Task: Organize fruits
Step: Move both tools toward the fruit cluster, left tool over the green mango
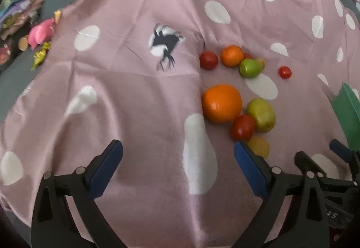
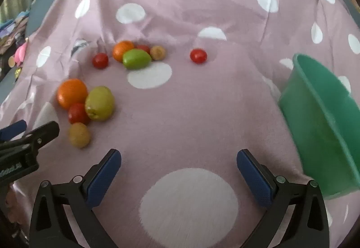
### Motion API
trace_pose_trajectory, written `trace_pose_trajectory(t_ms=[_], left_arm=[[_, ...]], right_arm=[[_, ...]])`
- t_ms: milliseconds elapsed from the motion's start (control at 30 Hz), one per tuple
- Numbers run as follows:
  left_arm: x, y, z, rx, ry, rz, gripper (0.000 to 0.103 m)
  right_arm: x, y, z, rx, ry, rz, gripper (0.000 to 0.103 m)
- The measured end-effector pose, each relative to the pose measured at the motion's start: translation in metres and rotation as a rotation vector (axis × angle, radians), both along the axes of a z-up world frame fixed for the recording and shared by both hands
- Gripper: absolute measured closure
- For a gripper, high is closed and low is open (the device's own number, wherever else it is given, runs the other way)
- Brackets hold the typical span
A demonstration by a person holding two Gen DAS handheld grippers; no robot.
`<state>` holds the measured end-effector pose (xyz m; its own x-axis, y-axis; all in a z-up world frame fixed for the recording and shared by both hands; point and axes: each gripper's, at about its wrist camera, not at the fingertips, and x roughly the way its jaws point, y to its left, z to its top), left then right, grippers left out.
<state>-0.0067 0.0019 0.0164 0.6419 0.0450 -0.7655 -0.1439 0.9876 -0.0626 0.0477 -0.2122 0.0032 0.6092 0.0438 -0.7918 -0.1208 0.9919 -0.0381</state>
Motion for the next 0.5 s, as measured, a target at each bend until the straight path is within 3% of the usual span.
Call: trace_pose_trajectory(t_ms=[133,233,367,500], left_arm=[[-0.012,0.0,0.017,0.007,-0.047,-0.018,0.005],[-0.007,-0.002,0.022,-0.041,-0.07,-0.014,0.005],[-0.008,0.002,0.022,-0.089,-0.092,-0.016,0.007],[-0.012,0.004,0.024,-0.088,-0.091,-0.015,0.009]], right_arm=[[-0.021,-0.008,0.033,0.088,-0.084,-0.025,0.0],[-0.014,-0.01,0.043,0.138,-0.102,-0.043,0.0],[-0.016,-0.003,0.046,0.131,-0.114,-0.025,0.0],[-0.018,-0.008,0.047,0.164,-0.142,0.004,0.0]])
